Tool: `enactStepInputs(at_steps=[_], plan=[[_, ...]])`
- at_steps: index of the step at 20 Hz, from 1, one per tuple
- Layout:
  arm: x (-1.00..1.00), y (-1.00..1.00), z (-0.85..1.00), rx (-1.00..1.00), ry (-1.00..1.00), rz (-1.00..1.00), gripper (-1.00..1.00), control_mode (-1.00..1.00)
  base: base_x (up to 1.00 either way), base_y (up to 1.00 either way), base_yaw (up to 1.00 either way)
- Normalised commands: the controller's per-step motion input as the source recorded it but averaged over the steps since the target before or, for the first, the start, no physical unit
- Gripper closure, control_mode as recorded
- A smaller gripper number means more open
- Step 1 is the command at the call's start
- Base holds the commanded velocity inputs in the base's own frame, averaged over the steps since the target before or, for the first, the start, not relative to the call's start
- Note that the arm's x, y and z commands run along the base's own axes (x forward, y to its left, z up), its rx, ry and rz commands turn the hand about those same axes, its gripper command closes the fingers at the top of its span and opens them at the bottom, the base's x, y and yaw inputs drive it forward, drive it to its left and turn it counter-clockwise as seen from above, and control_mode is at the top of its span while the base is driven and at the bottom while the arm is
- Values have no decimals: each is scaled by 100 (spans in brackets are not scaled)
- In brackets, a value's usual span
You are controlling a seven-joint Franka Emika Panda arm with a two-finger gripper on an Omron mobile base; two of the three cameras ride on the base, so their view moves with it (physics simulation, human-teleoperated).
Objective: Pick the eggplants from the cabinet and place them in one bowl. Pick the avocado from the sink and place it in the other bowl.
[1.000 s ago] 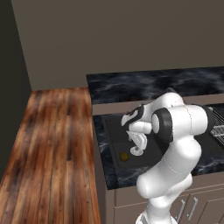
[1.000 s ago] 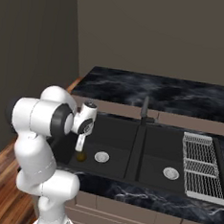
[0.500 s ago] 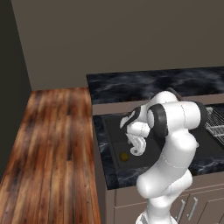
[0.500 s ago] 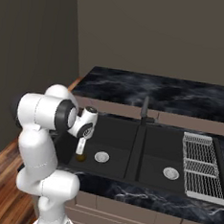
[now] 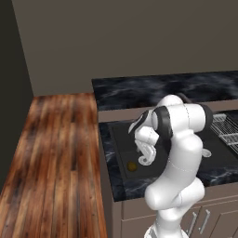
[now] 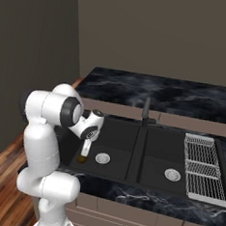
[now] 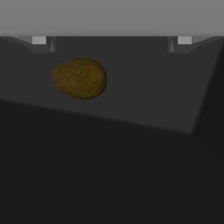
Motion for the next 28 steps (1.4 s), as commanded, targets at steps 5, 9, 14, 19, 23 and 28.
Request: enactStepInputs(at_steps=[5,9,14,19,23,28], plan=[[34,0,-18,1,0,0,-100,-100,0,0,0],[33,0,-26,0,0,0,-100,-100,0,0,0],[10,0,-25,1,0,0,-100,-100,0,0,0],[0,0,-22,2,1,0,-100,-100,0,0,0],[0,1,-20,3,1,0,-100,-100,0,0,0],[0,6,-18,2,3,0,-100,-100,0,0,0]])
